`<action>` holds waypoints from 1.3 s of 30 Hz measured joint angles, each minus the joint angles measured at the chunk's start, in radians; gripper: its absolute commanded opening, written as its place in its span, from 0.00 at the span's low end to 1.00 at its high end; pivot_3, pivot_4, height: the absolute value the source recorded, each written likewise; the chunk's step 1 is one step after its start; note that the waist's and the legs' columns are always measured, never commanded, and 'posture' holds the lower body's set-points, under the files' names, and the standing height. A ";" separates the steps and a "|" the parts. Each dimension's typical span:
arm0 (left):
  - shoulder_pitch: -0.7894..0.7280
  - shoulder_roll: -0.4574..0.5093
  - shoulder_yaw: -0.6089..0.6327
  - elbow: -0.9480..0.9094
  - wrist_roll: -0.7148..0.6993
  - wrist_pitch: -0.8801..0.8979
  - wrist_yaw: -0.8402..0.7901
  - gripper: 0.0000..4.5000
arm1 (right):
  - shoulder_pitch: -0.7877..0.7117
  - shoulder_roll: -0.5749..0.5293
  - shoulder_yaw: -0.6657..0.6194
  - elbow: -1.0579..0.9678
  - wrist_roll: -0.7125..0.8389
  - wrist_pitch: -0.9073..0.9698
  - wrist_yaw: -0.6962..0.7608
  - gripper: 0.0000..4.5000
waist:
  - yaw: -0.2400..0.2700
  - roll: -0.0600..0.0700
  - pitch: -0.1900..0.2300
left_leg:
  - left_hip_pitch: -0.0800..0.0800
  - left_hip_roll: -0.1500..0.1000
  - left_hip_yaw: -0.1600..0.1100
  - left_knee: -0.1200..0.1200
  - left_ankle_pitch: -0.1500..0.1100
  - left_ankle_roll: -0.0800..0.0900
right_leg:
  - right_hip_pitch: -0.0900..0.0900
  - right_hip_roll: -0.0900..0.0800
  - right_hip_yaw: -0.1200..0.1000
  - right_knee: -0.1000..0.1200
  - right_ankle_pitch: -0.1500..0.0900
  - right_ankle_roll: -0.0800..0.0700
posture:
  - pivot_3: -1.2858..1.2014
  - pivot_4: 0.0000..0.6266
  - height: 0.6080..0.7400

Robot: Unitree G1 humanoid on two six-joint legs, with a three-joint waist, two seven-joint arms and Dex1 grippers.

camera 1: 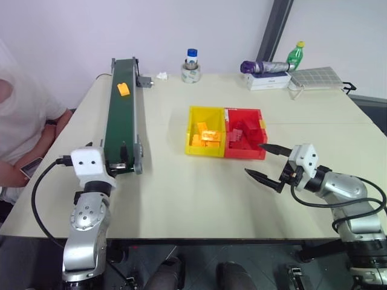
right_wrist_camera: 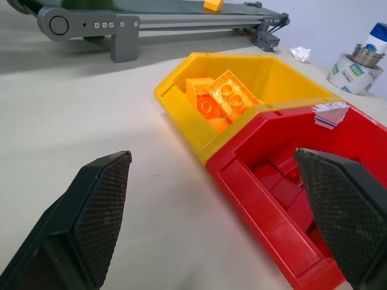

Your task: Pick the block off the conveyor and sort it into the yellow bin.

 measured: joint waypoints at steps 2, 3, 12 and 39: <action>-0.004 -0.002 -0.001 0.006 0.001 0.000 0.002 0.98 | 0.000 0.001 0.000 0.000 0.000 0.000 -0.001 1.00 | 0.000 0.000 0.000 | 0.000 0.000 0.000 0.000 0.000 0.000 | 0.000 0.000 0.000 0.000 0.000 0.000 | 0.52 0.24 1.00; -0.005 -0.003 -0.001 0.008 0.001 0.000 0.003 0.98 | 0.000 0.002 0.000 0.000 0.000 0.000 -0.002 1.00 | 0.000 0.000 0.000 | 0.000 0.000 0.000 0.000 0.000 0.000 | 0.000 0.000 0.000 0.000 0.000 0.000 | 0.52 0.24 1.00; -0.015 -0.003 -0.001 0.033 0.001 0.000 0.001 0.98 | 0.005 0.015 -0.003 -0.001 0.004 -0.001 -0.001 1.00 | 0.000 0.000 0.000 | 0.000 0.000 0.000 0.000 0.000 0.000 | 0.000 0.000 0.000 0.000 0.000 0.000 | 0.52 0.24 1.00; -0.180 0.023 0.035 0.139 0.004 0.078 0.019 0.98 | 0.153 -0.061 -0.183 0.005 0.107 -0.010 0.087 1.00 | 0.000 0.000 0.000 | 0.000 0.000 0.000 0.001 0.000 0.000 | 0.001 0.000 0.000 0.000 -0.002 0.003 | 0.52 0.24 1.00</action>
